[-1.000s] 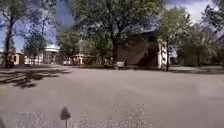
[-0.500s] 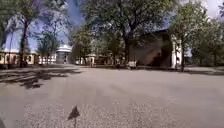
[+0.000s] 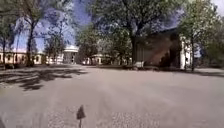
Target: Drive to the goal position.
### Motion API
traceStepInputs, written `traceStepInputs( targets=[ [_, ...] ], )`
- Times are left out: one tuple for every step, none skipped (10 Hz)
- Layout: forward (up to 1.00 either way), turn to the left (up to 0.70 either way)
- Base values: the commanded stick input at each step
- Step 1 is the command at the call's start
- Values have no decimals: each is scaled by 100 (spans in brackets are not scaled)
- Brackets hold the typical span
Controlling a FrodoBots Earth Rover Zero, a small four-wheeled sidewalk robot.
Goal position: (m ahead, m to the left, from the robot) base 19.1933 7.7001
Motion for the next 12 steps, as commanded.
traceStepInputs(
  targets=[
    [70, 6],
    [70, 6],
    [70, 6],
    [70, 6],
    [70, 6],
    [70, 6],
    [70, 33],
    [70, 41],
    [70, 41],
    [70, 28],
    [70, 6],
    [70, 6]
  ],
)
